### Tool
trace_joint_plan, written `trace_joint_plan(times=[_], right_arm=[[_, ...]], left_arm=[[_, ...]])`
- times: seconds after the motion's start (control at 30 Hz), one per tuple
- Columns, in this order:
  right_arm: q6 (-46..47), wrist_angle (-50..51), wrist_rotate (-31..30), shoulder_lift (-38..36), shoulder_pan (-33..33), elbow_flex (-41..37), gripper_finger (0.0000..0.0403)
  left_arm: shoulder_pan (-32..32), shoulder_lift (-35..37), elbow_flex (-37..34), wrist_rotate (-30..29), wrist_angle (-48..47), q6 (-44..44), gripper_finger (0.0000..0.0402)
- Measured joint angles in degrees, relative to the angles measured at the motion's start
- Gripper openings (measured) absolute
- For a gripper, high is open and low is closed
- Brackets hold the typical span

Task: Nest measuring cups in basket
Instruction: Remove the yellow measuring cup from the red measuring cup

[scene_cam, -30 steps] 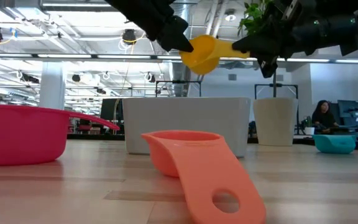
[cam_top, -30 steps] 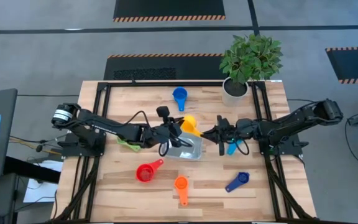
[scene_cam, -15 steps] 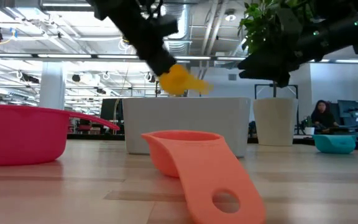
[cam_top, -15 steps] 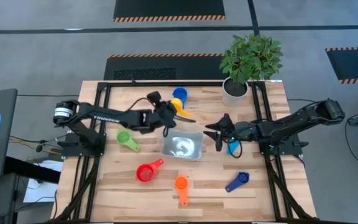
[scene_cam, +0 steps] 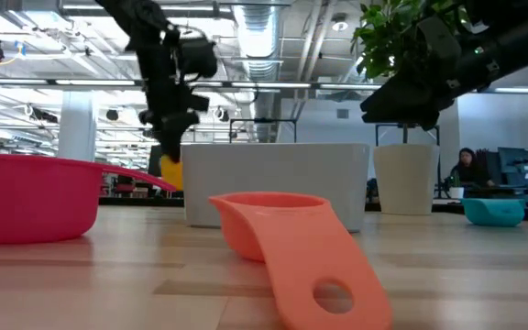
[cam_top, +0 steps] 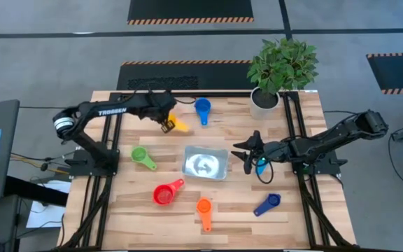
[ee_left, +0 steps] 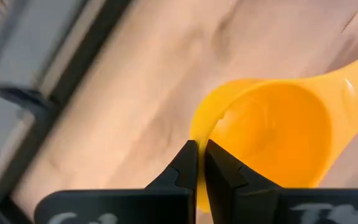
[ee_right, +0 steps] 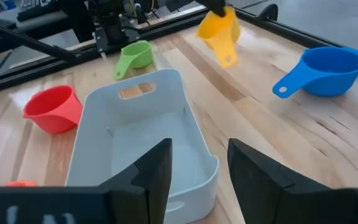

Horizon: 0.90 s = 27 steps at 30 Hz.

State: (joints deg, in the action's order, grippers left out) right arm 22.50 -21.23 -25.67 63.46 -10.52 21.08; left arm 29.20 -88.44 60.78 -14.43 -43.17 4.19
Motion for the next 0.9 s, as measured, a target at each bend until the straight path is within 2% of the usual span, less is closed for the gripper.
trace_joint_plan(times=[0.13,0.43,0.8,0.9], right_arm=[[0.0,0.1,0.0,0.0,-0.7,0.0,0.0169],[0.9,0.0,0.1,0.0,-1.1,0.0,0.0173],[1.1,0.0,0.3,0.0,-1.5,0.0,0.0194],[1.2,0.0,0.3,0.0,-1.5,0.0,0.0196]], left_arm=[[2.4,-0.7,-3.3,4.2,-1.5,-0.1,0.0000],[2.6,-0.7,-6.2,5.2,-2.2,-0.4,0.0010],[2.6,-0.7,-6.0,2.4,-2.2,-0.6,0.0084],[2.6,-0.7,-3.8,-0.1,-2.1,-1.9,0.0106]])
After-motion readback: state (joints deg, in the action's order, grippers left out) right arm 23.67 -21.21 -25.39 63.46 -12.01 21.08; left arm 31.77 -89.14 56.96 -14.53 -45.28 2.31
